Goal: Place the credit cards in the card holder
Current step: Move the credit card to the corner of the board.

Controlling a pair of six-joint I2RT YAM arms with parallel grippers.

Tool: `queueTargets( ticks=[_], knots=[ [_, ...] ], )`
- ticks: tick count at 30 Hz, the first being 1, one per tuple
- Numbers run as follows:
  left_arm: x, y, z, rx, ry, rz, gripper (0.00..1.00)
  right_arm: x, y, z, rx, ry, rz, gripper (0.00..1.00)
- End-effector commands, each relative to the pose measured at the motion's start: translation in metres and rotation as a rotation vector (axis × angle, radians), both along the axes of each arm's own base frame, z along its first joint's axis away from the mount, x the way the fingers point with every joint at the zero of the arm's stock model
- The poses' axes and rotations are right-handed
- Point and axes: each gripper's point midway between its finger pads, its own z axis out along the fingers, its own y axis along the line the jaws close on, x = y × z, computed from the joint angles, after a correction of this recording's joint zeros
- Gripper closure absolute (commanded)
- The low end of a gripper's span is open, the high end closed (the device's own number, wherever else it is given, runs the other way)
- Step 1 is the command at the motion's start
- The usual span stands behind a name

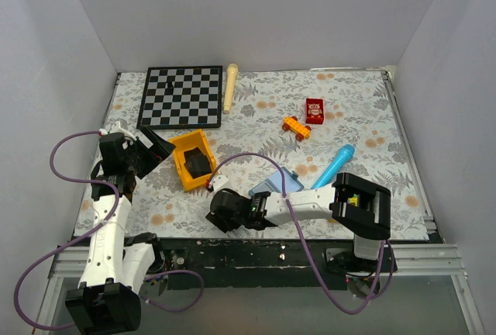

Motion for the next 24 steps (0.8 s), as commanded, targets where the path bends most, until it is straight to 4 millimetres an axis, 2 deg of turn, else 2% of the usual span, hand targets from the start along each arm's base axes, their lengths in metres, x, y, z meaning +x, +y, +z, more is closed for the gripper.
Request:
queueTargets(
  ticks=[1,6,11,14,24],
  knots=[
    [0.001,-0.002,0.003,-0.008,-0.019,-0.015,0.1,-0.013,-0.049,-0.024,-0.21,0.036,-0.003,0.58],
    [0.0,-0.003,0.008,-0.013,-0.028,-0.016,0.1,0.006,-0.007,0.018,-0.129,-0.051,0.017,0.47],
    [0.0,-0.002,0.011,-0.003,-0.033,-0.016,0.1,0.022,0.024,0.035,-0.083,-0.076,0.02,0.44],
    [-0.001,-0.002,0.012,-0.005,-0.036,-0.015,0.1,0.031,0.036,0.036,-0.061,-0.081,0.016,0.43],
    [0.0,-0.004,0.01,-0.012,-0.032,-0.024,0.11,0.057,0.048,0.028,-0.023,-0.078,-0.064,0.48]
  ],
)
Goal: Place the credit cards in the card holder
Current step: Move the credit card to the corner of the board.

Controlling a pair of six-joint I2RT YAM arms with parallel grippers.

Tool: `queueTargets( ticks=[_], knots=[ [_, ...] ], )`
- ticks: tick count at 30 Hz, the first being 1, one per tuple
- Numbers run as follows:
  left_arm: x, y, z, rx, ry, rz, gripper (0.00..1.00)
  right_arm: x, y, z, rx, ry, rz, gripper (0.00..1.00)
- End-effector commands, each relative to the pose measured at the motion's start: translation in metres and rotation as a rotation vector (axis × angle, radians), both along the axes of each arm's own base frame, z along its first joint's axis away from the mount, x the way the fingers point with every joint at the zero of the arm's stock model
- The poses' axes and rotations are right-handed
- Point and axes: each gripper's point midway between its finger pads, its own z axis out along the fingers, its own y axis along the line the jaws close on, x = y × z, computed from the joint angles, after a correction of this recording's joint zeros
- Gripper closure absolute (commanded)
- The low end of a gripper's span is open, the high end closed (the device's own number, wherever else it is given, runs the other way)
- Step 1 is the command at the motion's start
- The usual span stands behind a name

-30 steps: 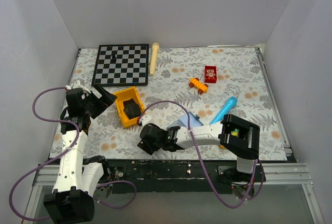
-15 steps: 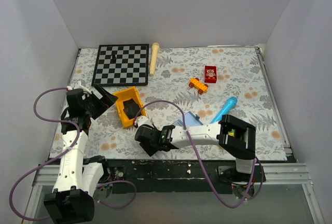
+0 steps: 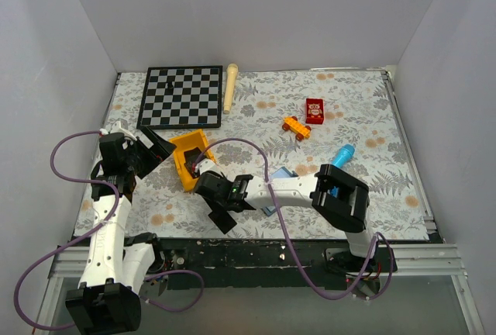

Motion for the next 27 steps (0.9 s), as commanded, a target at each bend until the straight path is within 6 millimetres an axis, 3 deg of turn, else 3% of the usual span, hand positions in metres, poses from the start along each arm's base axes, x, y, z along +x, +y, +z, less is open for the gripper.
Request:
queueTargets(
  ticks=[1,8,19,27],
  knots=[
    [0.001,-0.001,0.009,-0.004,-0.031,-0.012,0.1,0.014,0.021,0.011,0.06,-0.032,-0.034,0.48],
    [0.001,-0.002,0.01,-0.004,-0.035,-0.017,0.1,0.013,0.027,0.001,0.025,-0.015,-0.037,0.5],
    [0.001,-0.002,0.008,-0.009,-0.031,-0.018,0.1,-0.018,-0.013,-0.034,-0.052,0.08,-0.051,0.55],
    [0.001,-0.003,0.007,-0.01,-0.031,-0.021,0.1,-0.039,-0.029,-0.038,-0.075,0.095,-0.048,0.56]
  ],
)
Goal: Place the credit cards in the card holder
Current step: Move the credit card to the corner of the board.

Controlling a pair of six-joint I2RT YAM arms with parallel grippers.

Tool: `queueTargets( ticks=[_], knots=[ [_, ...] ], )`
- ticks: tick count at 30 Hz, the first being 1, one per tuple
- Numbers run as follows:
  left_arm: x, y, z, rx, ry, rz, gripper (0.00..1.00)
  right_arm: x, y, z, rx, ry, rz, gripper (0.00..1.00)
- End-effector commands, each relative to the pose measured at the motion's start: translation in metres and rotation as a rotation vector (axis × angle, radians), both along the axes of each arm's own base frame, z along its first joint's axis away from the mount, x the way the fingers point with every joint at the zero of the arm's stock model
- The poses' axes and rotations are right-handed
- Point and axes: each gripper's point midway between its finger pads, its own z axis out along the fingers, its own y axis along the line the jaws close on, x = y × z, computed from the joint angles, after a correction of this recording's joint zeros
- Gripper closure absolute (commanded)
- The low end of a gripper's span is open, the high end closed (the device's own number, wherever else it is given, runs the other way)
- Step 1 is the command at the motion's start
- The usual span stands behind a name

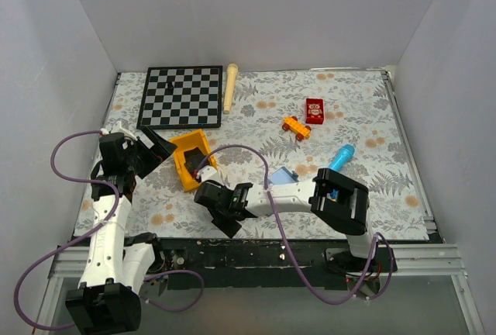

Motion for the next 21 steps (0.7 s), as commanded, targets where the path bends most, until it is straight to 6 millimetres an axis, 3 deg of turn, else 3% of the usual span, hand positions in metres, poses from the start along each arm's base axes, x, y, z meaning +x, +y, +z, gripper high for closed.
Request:
queueTargets(
  ticks=[1,21],
  knots=[
    [0.001,-0.001,0.007,-0.003,-0.03,-0.009,0.11,-0.026,-0.033,-0.023,-0.106,0.067,-0.002,0.56],
    [-0.003,-0.002,0.005,-0.01,-0.033,-0.011,0.1,-0.034,-0.051,-0.016,-0.105,0.066,-0.032,0.56]
  ],
)
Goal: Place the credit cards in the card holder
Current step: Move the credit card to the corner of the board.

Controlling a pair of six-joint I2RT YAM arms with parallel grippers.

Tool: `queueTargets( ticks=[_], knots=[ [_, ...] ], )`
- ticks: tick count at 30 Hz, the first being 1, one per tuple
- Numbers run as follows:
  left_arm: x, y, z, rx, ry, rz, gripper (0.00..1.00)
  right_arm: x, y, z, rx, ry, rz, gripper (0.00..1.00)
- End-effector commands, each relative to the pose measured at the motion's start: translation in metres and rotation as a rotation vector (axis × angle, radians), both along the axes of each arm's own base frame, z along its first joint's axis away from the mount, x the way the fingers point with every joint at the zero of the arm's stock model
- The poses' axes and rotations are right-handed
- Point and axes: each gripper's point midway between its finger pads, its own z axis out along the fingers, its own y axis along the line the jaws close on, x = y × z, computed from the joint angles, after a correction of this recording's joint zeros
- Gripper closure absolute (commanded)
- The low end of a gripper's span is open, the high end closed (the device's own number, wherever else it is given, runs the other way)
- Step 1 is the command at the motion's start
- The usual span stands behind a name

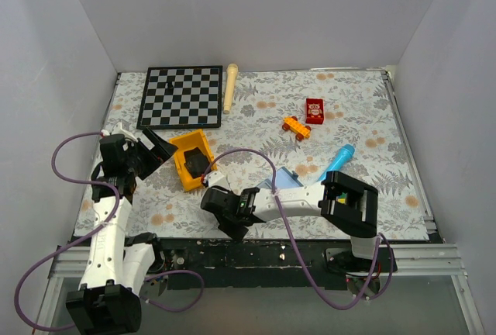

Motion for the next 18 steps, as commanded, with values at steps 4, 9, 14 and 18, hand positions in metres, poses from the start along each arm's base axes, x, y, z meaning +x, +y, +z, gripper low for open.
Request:
queueTargets(
  ticks=[4,9,14,18],
  knots=[
    [-0.003,-0.001,0.005,-0.007,-0.032,-0.004,0.1,-0.002,-0.02,0.0,-0.085,-0.019,-0.015,0.49],
    [-0.002,-0.001,0.009,-0.009,-0.04,-0.004,0.1,0.014,-0.005,0.037,-0.045,-0.109,0.003,0.4],
    [-0.003,-0.001,0.012,-0.004,-0.045,-0.003,0.1,0.008,-0.014,0.044,-0.027,-0.106,0.045,0.36],
    [-0.004,-0.001,0.013,-0.004,-0.048,-0.002,0.1,-0.008,-0.028,0.039,-0.029,-0.075,0.117,0.34]
  ],
)
